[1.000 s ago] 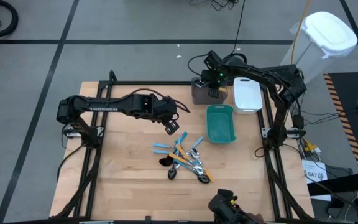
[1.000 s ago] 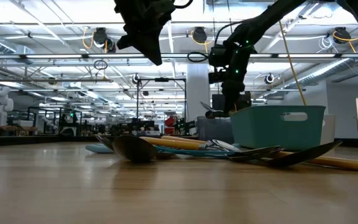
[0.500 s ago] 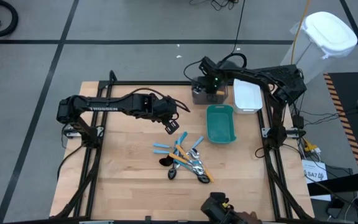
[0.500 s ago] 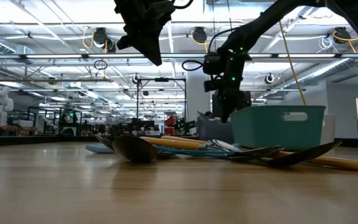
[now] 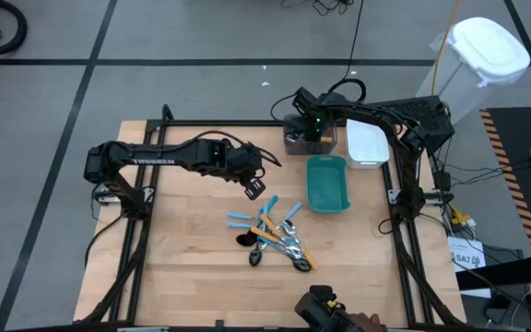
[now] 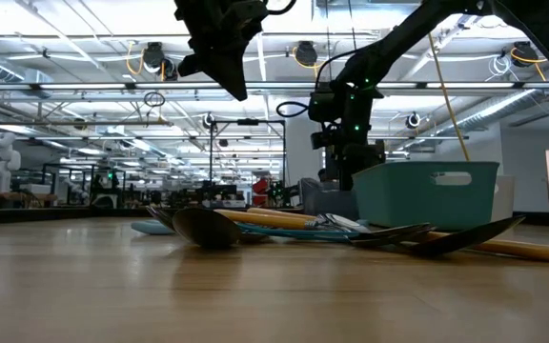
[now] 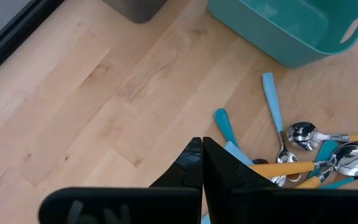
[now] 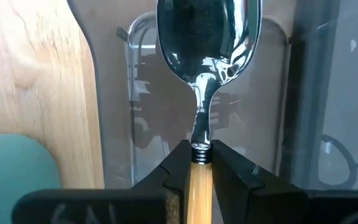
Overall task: Sort silverware by color (type)
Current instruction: Put the orange spoon into the black bin
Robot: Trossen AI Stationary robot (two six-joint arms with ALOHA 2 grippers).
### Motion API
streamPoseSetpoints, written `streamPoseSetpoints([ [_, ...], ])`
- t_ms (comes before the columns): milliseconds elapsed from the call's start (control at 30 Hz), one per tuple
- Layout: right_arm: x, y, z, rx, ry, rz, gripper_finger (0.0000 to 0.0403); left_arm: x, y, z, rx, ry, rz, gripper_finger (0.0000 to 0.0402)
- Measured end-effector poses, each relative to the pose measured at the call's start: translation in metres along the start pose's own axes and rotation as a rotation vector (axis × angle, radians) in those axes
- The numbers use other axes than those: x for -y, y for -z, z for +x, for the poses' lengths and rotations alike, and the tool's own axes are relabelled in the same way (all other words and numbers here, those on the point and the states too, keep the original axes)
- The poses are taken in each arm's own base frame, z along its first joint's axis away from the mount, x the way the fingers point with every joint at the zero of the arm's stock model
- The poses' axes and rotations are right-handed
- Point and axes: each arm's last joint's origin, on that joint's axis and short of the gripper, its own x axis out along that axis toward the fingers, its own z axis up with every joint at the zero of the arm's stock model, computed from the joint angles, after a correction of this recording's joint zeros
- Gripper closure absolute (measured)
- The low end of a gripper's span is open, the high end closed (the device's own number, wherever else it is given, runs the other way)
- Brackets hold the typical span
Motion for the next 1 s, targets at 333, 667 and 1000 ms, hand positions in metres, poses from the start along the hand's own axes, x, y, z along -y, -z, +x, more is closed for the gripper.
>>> streamPoseSetpoints([
  [333, 0.0001, -0.0001, 0.0, 0.001, 0.001, 0.001, 0.0354, 0.0, 0.0, 0.0, -0.001, 0.0, 0.0, 0.0401],
  [667, 0.0001, -0.0002, 0.0, 0.001, 0.002, 0.002, 0.0347, 0.0, 0.0001, 0.0, -0.001, 0.0, 0.0, 0.0401],
  [1000, 0.0001, 0.0001, -0.0001, -0.003, 0.005, 0.056, 0.0332, 0.0, 0.0001, 0.0, -0.001, 0.001, 0.0, 0.0401],
])
